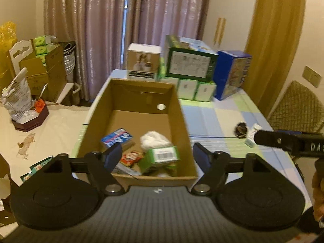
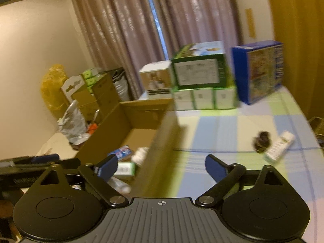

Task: Organize objects
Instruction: 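Move both tools back over the table toward remaining items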

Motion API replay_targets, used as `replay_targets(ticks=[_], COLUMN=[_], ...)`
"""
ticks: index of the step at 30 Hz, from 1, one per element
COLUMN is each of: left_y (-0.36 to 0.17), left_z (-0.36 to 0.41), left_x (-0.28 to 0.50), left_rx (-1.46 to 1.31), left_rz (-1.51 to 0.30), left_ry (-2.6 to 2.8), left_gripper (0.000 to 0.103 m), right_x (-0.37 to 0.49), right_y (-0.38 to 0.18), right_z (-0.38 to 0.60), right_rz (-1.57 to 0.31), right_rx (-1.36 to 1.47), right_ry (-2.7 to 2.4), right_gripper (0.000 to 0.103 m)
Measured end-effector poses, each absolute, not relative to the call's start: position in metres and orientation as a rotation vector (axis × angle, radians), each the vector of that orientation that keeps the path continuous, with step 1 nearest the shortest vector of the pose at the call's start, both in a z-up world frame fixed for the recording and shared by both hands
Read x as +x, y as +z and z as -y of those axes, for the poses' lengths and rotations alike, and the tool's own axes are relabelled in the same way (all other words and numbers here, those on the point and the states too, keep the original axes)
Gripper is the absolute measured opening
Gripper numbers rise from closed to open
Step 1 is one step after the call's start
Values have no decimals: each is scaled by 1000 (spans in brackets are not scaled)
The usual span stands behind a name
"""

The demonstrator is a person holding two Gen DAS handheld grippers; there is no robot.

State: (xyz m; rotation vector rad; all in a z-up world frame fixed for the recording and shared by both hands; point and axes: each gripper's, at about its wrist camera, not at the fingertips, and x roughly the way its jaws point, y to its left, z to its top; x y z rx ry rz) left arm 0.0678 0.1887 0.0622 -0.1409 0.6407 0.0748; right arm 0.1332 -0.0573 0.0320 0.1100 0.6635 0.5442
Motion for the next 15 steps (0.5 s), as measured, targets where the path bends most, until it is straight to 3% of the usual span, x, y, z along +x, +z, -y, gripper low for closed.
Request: replay_targets(ticks=[2, 15], left_y=[65, 58], left_z=[-174, -97], left_x=[63, 53], left_rx=[-135, -130], left_rz=[-633, -653], left_ry=[51, -63], left_gripper=[82, 93], right_x=[121, 75], right_y=[33, 33], right_z=[76, 169], right_rz=[-655, -669], right_rx=[112, 132], right_ry=[508, 317], right_gripper=[97, 101])
